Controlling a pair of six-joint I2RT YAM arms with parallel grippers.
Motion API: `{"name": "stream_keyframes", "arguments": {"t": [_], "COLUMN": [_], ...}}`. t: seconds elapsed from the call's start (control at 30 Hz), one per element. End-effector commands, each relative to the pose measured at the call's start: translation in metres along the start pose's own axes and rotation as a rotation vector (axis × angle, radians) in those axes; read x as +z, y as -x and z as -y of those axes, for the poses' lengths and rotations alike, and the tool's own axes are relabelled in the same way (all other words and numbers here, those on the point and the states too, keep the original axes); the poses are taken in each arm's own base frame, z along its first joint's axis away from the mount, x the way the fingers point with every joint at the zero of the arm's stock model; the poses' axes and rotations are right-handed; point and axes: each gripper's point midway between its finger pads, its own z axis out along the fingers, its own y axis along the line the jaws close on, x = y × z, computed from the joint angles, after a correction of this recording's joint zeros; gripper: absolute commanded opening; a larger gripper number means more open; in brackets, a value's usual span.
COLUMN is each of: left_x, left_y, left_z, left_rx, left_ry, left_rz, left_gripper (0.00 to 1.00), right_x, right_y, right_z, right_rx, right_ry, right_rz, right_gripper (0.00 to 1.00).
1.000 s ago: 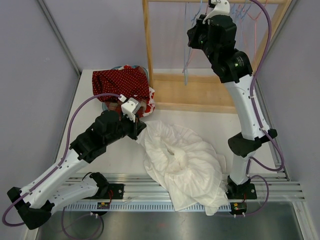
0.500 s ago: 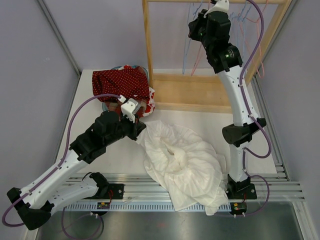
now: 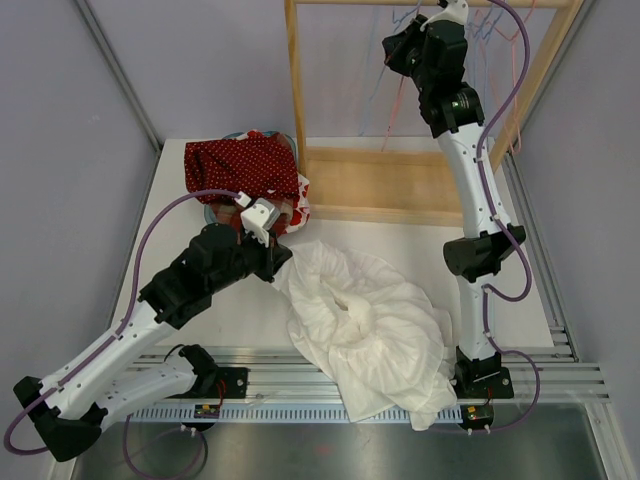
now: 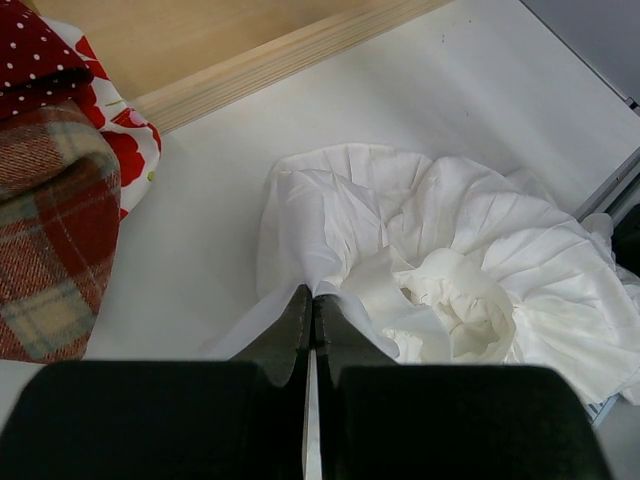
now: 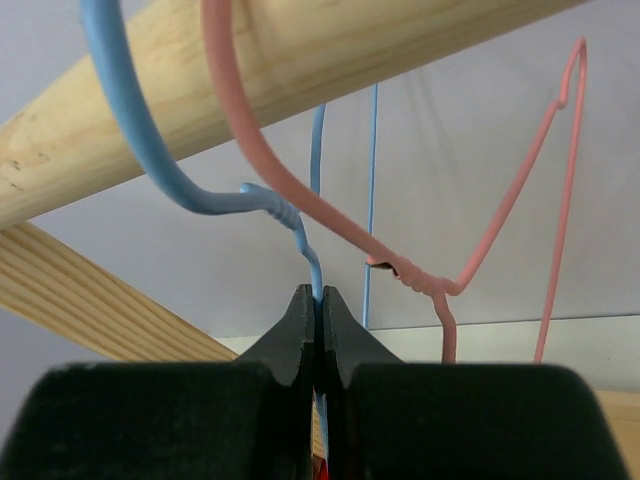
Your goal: Remove the skirt from the hanger
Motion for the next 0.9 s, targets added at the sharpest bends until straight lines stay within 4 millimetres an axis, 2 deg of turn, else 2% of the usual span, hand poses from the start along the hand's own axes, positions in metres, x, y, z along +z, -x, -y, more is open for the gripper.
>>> {"name": "stream_keyframes", "arguments": {"t": [0.0, 0.17, 0.43, 0.53, 0.6, 0.63, 0.67, 0.73, 0.77, 0.8, 0.83, 0.87], "left_x": [0.0, 0.002, 0.004, 0.004, 0.004, 0.006, 0.005, 0.0, 0.002, -0.002, -0.008, -0.004], "left_y": [0.014, 0.013, 0.013, 0.012, 0.017, 0.017, 0.022, 0.042, 0.048, 0.068, 0.08, 0.087], "left_z": [0.007, 0.007, 0.006, 0.003, -0.003, -0.009, -0.012, -0.018, -0.02, -0.023, -0.024, -0.027], "left_rx": [-0.007, -0.008, -0.01, -0.009, -0.005, -0.001, 0.003, 0.017, 0.024, 0.044, 0.057, 0.072], "left_ry": [-0.036, -0.031, -0.022, -0.011, 0.027, 0.062, 0.081, 0.132, 0.148, 0.177, 0.192, 0.209], "left_rz": [0.062, 0.053, 0.051, 0.051, 0.063, 0.061, 0.067, 0.095, 0.096, 0.128, 0.154, 0.149], "left_gripper": [0.0, 0.0, 0.0, 0.0, 0.0, 0.0, 0.0, 0.0, 0.0, 0.0, 0.0, 0.0], "right_x": [0.001, 0.008, 0.009, 0.01, 0.008, 0.007, 0.006, 0.0, 0.0, -0.009, -0.013, -0.015], "right_y": [0.027, 0.012, -0.025, -0.034, -0.038, -0.04, -0.041, -0.041, -0.052, -0.036, -0.034, -0.046], "right_z": [-0.013, -0.004, 0.007, 0.009, 0.009, 0.009, 0.009, 0.011, 0.017, 0.011, 0.01, 0.016], "right_rx": [0.046, 0.058, 0.046, 0.038, 0.034, 0.031, 0.028, 0.025, 0.023, 0.02, 0.021, 0.021], "right_ry": [0.07, 0.067, 0.058, 0.062, 0.064, 0.069, 0.069, 0.055, 0.039, 0.05, 0.05, 0.034], "right_rz": [0.081, 0.033, -0.096, -0.129, -0.15, -0.16, -0.163, -0.172, -0.196, -0.166, -0.165, -0.195], "right_gripper": [0.0, 0.0, 0.0, 0.06, 0.34, 0.53, 0.82, 0.98, 0.99, 0.99, 1.0, 0.99]}}
